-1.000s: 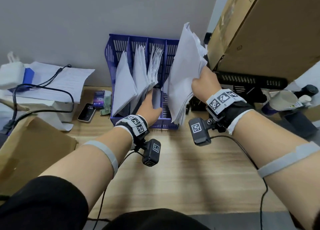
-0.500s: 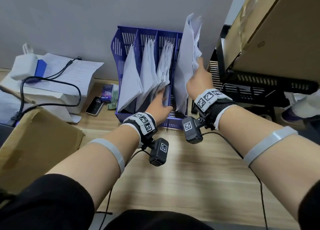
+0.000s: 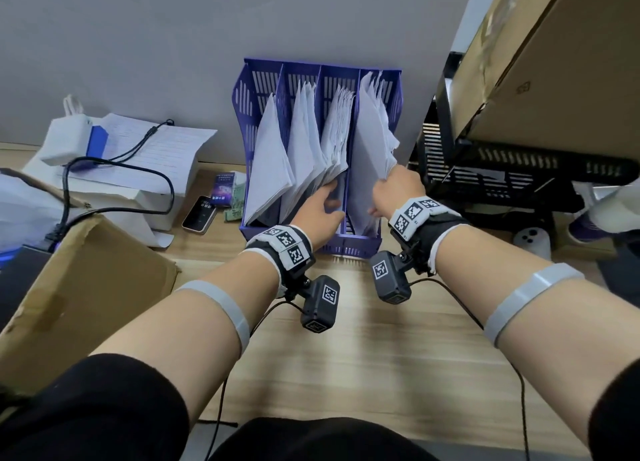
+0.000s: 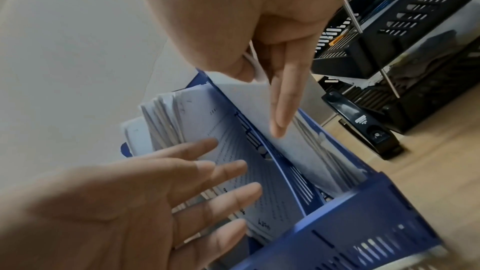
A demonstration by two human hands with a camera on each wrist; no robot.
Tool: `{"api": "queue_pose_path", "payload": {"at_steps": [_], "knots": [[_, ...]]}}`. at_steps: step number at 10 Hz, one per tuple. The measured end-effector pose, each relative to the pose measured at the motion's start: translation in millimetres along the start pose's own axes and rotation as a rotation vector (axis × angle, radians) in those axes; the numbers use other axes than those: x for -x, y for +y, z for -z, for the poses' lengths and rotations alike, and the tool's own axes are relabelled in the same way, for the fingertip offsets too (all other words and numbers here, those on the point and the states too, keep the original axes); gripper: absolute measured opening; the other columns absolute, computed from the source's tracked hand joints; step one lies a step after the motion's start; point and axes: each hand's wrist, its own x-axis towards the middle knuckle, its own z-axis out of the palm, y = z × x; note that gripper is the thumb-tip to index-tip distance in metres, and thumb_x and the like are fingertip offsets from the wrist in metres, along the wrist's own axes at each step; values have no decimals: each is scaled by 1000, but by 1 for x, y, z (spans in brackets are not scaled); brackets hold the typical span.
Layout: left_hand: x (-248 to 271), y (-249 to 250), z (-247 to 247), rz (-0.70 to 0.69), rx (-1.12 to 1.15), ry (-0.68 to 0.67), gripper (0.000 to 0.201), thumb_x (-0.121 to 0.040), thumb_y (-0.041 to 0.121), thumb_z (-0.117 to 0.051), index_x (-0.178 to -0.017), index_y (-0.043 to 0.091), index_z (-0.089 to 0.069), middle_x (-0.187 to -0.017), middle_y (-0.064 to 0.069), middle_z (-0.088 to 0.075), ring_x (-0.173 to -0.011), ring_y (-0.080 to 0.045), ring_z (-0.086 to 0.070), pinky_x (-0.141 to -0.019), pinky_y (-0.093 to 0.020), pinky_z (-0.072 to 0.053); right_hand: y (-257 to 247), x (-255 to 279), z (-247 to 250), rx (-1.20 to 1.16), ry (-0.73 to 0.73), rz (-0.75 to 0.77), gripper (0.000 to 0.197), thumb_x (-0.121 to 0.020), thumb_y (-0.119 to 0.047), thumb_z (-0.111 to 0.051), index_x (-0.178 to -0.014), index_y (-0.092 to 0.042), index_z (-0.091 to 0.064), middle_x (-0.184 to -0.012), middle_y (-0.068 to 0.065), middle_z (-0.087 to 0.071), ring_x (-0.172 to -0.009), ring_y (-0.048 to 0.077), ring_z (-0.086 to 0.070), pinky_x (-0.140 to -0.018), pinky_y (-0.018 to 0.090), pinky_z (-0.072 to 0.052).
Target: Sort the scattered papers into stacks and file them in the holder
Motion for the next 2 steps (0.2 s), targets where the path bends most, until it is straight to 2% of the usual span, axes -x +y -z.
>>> {"api": "queue_pose_path", "payload": {"at_steps": [1,2], "knots": [[4,4,6,-59,47,1,49,-95,5,-51,-142,13,-46,-121,-11,-64,-100,-27,-68,-69,-19,-55,-3,5,-2,61,-42,46,33,-82,-32,-44,-106,-11,-55,-96,15,-71,-79,35,-71,-75,45,-60],[12,10,14,-67,134,26,35,-97,4,-52,-131,6,-54,-106,-12,-64,-83,-21,-67,-52,-9,-48,-6,8,-1,-32,57,133,38,-81,-43,-52,-109,-18,-45,-95,6,-64,-75,30,-71,-66,47,-61]]}}
